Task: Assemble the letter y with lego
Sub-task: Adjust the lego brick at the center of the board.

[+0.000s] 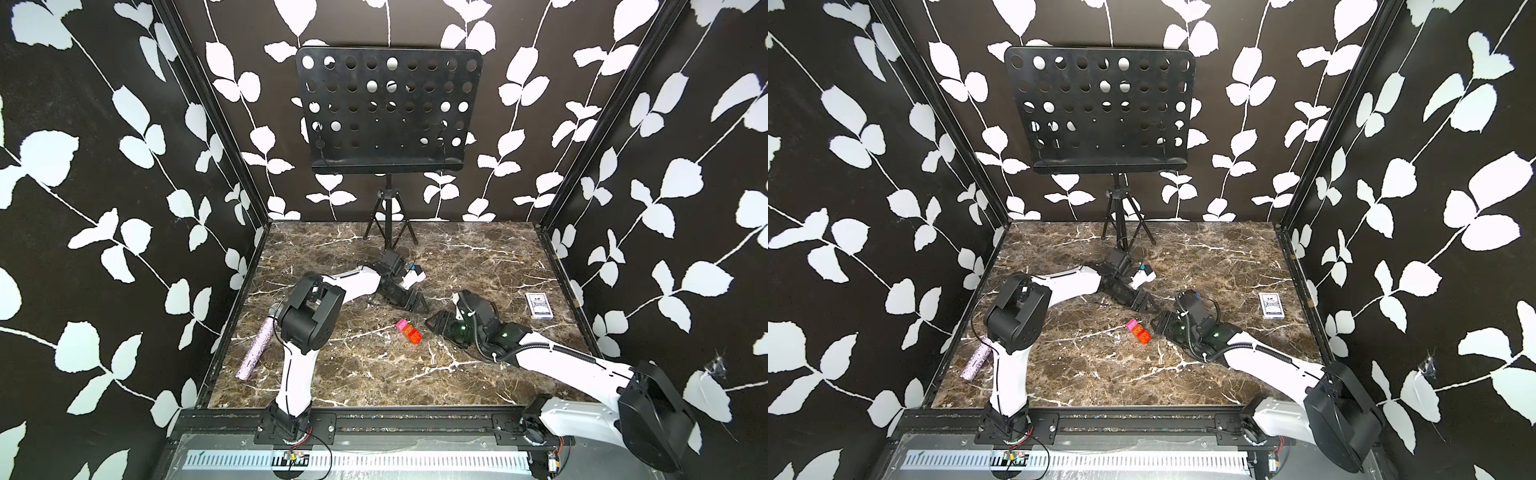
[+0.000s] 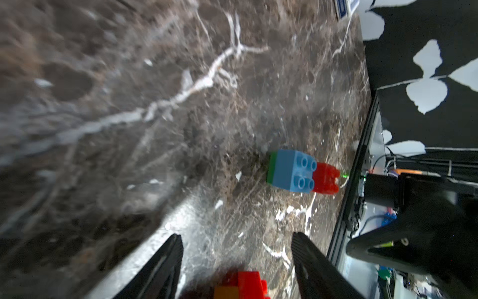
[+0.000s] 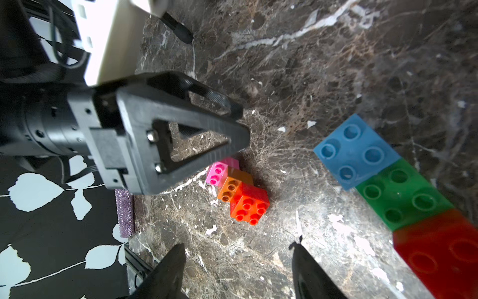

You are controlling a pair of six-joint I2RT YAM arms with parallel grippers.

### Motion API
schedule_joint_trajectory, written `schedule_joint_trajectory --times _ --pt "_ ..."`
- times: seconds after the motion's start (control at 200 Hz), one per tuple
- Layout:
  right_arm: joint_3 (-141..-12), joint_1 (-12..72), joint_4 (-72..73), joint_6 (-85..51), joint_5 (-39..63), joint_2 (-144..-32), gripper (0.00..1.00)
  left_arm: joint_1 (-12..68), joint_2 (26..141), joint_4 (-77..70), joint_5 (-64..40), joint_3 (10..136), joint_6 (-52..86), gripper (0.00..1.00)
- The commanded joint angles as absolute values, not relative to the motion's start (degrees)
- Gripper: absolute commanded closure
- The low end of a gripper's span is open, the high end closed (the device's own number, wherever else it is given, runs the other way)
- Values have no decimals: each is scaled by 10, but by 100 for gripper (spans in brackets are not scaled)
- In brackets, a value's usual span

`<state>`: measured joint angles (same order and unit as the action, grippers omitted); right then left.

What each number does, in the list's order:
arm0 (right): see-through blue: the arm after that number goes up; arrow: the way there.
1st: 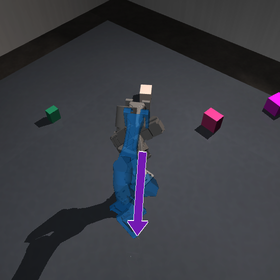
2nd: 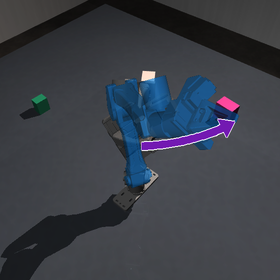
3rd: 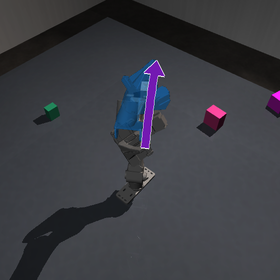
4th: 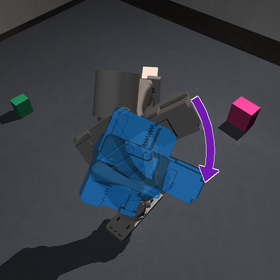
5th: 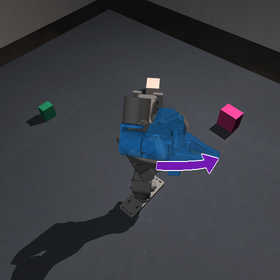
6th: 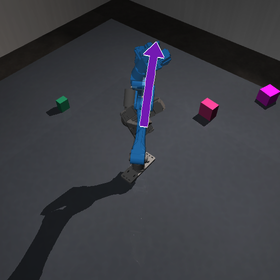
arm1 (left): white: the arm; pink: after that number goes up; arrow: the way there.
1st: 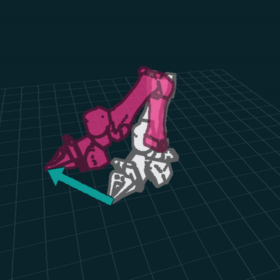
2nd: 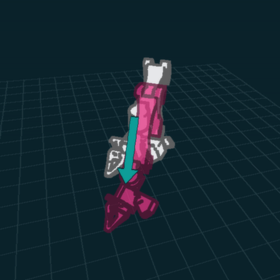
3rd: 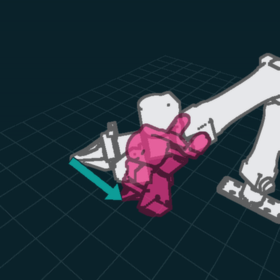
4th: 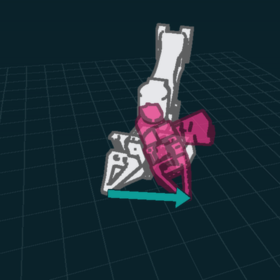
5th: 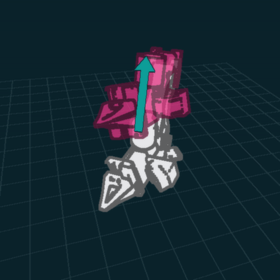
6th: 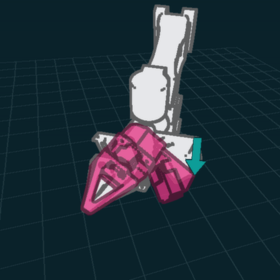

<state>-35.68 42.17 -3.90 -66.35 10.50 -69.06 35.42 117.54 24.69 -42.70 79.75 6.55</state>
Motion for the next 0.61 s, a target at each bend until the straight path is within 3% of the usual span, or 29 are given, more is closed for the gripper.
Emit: schedule_joint_trajectory --times 0.0,0.6 --pt "-349 418 -44 -661 96 -685 36 358 1162 295 -448 803 21 31" --pt "-375 417 -38 -642 123 -725 36 357 1110 381 -438 739 -59 31"
